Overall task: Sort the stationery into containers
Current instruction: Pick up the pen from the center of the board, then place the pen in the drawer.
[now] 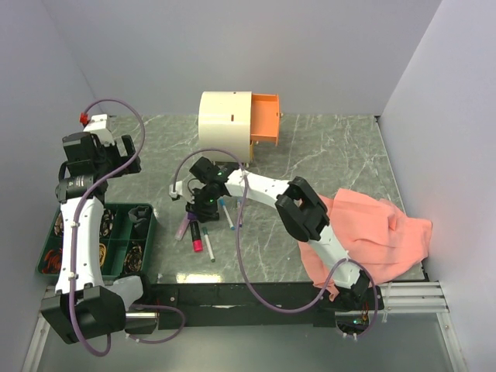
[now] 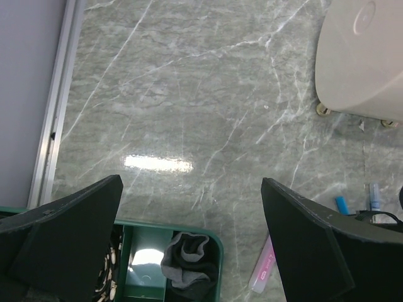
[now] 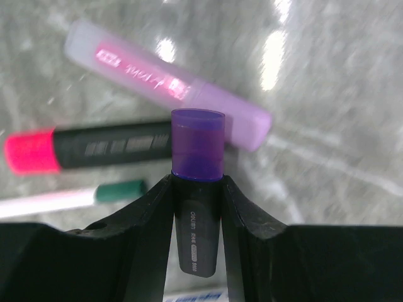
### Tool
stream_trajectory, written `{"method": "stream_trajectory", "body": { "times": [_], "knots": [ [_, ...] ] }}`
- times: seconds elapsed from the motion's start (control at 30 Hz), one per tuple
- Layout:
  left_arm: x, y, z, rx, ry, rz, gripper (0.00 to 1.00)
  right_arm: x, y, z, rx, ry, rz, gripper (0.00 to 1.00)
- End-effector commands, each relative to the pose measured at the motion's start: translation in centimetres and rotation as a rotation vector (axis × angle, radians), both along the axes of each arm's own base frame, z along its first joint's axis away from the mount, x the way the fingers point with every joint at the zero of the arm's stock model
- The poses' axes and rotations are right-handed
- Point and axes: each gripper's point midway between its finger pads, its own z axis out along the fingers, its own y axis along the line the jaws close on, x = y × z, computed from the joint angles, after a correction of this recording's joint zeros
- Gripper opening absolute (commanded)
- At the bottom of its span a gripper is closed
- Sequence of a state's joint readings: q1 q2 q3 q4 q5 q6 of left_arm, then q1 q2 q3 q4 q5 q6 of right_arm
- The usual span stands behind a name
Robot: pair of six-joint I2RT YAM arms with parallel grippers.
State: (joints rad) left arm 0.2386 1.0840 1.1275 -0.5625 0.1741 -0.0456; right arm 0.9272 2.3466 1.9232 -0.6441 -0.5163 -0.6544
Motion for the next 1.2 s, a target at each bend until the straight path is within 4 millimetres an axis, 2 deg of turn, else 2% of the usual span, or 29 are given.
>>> {"method": "stream_trajectory", "body": {
  "times": [0.0,0.03,0.1,0.13,0.2,0.23,0.3,0.33,0.4,0.43,0.47,0.5,0.53,0.6,0.67,0.7,0.77,0.9,0.93,1.17],
  "knots": [
    [0.3,-0.9,0.8,-0.007,-0.045,-0.045,0.99,-0.7,-0.3,7.3,0.095,-0.069,0.0,0.22],
    [0.3,-1.1,0.5,-0.011,-0.04,-0.053,0.99,-1.0,-0.8,9.5,0.115,-0.087,0.001,0.22],
    [0.3,-1.4,-0.3,-0.024,-0.026,-0.072,0.99,-1.3,-1.2,12.1,0.145,-0.099,-0.008,0.22],
    [0.3,-1.6,-0.6,-0.033,-0.02,-0.078,0.99,-1.4,-1.5,15.2,0.188,-0.127,-0.016,0.22],
    [0.2,-2.0,-1.7,-0.064,0.009,-0.086,0.99,-1.1,-1.8,18.5,0.24,-0.133,-0.072,0.22],
    [0.0,-2.2,-2.0,-0.074,0.024,-0.087,0.99,-0.9,-1.8,22.1,0.31,-0.157,-0.097,0.22],
    [0.0,-2.1,-2.8,-0.091,0.05,-0.071,0.99,0.5,-2.6,25.5,0.374,-0.119,-0.209,0.22],
    [-0.1,-2.1,-3.2,-0.1,0.065,-0.063,0.99,1.3,-2.8,28.4,0.434,-0.126,-0.253,0.22],
    [0.1,-2.4,-3.6,-0.125,0.081,-0.067,1.0,4.1,-4.5,31.0,0.492,-0.055,-0.415,0.22],
    [0.2,-2.5,-3.6,-0.132,0.083,-0.072,1.0,5.5,-5.0,33.3,0.553,-0.052,-0.471,0.21],
    [0.4,-2.6,-3.6,-0.143,0.083,-0.072,0.99,6.7,-5.8,34.2,0.585,0.014,-0.573,0.2],
    [0.6,-2.7,-3.5,-0.147,0.078,-0.075,0.99,9.0,-7.6,35.1,0.618,0.02,-0.652,0.2],
    [0.7,-2.8,-3.5,-0.154,0.078,-0.077,0.99,10.3,-8.4,36.4,0.667,0.02,-0.703,0.21],
    [1.1,-2.8,-3.2,-0.163,0.067,-0.079,1.0,12.1,-10.0,37.1,0.684,-0.036,-0.754,0.2],
    [1.2,-2.8,-3.1,-0.166,0.063,-0.075,0.99,13.1,-10.9,37.8,0.693,-0.058,-0.783,0.2],
    [1.3,-2.8,-2.8,-0.163,0.056,-0.076,0.99,14.3,-12.0,37.7,0.698,-0.059,-0.819,0.2],
    [1.3,-2.6,-2.5,-0.155,0.052,-0.069,1.0,15.6,-12.7,37.7,0.71,-0.062,-0.856,0.2],
    [0.9,-2.3,-2.9,-0.145,0.065,-0.055,0.99,18.7,-15.0,37.6,0.723,-0.08,-0.964,0.21],
    [0.8,-2.4,-3.1,-0.142,0.069,-0.06,0.99,20.0,-16.0,37.3,0.726,-0.089,-1.006,0.21],
    [0.5,-2.1,-3.7,-0.126,0.106,-0.057,0.99,23.9,-19.7,34.6,0.713,-0.036,-1.171,0.22]
  ]
}}
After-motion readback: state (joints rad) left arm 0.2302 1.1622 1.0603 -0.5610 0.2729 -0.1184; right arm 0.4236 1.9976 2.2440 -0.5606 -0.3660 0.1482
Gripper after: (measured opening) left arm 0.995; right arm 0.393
